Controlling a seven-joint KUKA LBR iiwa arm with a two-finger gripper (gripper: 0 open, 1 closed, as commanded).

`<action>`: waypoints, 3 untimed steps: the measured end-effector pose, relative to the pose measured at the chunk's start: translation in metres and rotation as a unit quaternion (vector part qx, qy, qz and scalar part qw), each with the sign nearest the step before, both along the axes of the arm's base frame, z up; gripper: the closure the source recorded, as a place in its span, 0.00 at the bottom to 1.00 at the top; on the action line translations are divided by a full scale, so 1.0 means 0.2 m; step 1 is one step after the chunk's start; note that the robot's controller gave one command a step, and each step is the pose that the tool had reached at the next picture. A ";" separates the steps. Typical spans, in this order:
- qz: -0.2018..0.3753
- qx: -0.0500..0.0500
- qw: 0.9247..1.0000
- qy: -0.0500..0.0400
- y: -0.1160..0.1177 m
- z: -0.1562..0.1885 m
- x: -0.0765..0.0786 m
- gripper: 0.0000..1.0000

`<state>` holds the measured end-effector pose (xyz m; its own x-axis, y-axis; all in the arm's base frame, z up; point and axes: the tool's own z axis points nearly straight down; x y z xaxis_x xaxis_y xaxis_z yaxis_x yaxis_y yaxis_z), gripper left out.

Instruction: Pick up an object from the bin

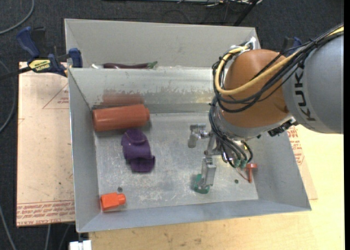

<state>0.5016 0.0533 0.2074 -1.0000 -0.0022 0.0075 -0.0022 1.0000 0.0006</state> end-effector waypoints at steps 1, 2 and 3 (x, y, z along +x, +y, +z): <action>-0.001 0.000 1.000 -0.004 0.00 0.02 0.01 0.00; -0.011 -0.001 1.000 -0.003 0.20 -0.01 0.06 0.00; -0.024 0.002 1.000 -0.006 0.43 -0.15 0.13 0.00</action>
Offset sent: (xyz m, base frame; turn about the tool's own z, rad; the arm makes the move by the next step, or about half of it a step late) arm 0.0179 0.0816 -0.0091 0.0295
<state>0.5286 0.1383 0.1771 -0.9990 0.0450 -0.0048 0.0449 0.9990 0.0043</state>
